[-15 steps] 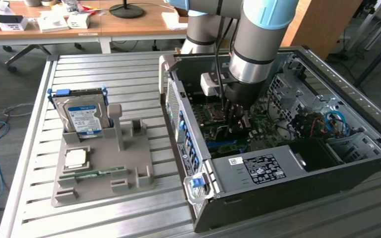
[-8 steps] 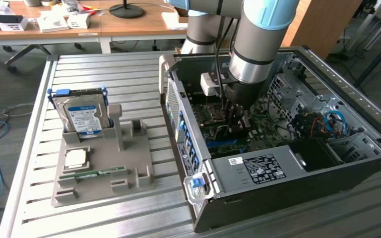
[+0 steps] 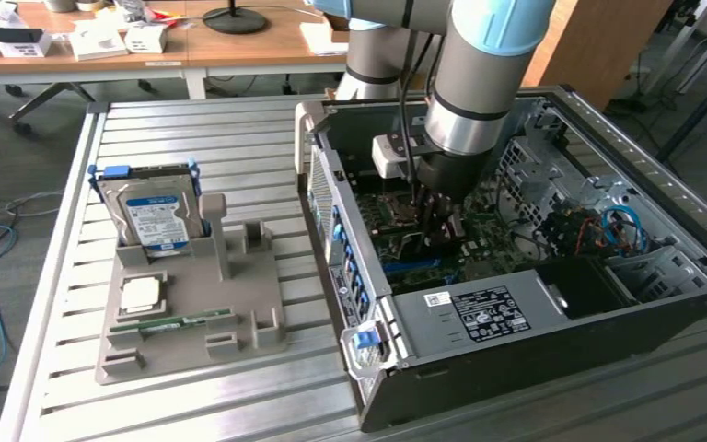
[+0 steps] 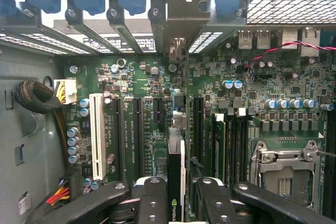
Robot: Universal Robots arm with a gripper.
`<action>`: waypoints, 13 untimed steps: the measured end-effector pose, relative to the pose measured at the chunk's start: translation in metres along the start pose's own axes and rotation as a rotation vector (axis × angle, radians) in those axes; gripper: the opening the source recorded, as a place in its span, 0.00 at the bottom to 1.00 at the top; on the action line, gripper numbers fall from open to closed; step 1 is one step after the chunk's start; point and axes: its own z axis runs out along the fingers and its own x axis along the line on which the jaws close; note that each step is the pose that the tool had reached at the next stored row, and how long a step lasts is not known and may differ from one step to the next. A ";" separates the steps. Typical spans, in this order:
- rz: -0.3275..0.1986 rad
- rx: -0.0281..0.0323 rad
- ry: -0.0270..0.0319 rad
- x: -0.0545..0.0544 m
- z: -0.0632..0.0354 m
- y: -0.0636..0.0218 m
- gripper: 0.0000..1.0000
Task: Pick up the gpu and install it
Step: 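Insert the gpu into the slot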
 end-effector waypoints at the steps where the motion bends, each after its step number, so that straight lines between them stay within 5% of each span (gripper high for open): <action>1: 0.000 0.0000 0.0000 0.000 0.0001 0.0000 0.26; 13: 0.000 0.0001 -0.0002 0.000 0.0005 0.0000 0.26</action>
